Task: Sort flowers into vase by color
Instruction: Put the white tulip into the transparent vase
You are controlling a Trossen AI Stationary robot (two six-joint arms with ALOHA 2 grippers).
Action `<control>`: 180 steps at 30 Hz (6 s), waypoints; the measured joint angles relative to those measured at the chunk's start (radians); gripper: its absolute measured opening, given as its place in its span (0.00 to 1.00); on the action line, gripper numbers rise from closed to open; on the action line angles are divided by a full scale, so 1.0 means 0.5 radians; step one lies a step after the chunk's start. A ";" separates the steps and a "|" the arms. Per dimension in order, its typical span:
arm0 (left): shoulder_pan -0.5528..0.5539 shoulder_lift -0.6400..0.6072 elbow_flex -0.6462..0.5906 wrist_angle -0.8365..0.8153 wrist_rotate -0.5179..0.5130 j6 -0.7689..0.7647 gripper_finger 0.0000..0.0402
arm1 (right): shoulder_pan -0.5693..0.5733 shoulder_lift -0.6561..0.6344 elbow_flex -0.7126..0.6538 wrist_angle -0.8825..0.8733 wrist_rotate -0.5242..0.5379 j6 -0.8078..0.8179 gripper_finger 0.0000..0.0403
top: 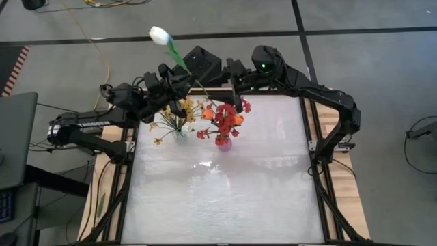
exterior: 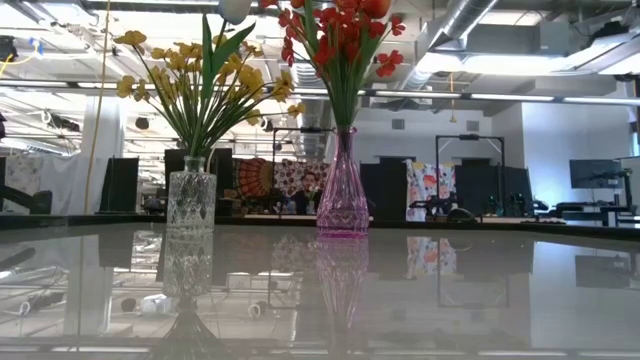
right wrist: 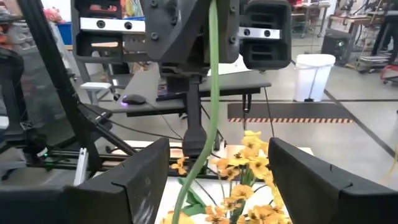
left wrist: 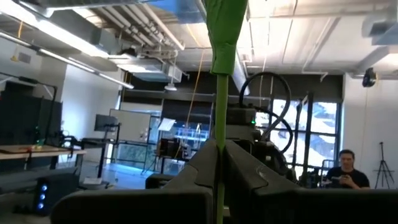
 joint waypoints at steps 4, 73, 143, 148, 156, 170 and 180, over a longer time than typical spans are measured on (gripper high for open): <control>-0.001 0.002 0.000 0.000 -0.001 -0.008 0.00 | 0.015 0.006 0.000 0.004 0.012 -0.019 0.74; -0.015 -0.985 0.000 -1.799 0.673 0.133 0.00 | -0.177 -0.290 0.000 -0.964 0.454 -0.493 0.77; -0.129 -1.246 -1.392 -0.959 -0.214 0.371 0.00 | -0.163 -0.273 -0.056 -1.043 0.457 -0.451 0.77; -0.129 -1.246 -1.392 -0.935 -0.214 0.371 0.00 | -0.163 -0.273 -0.056 -1.029 0.457 -0.451 0.77; -0.128 -1.163 -1.392 -0.918 -0.201 0.377 0.00 | -0.163 -0.273 -0.056 -1.016 0.457 -0.450 0.77; -0.128 -1.126 -1.391 -0.804 -0.258 0.469 0.00 | -0.159 -0.273 -0.056 -1.014 0.457 -0.435 0.77; -0.128 -1.114 -1.391 -0.806 -0.254 0.448 0.00 | -0.158 -0.272 -0.056 -1.014 0.457 -0.435 0.77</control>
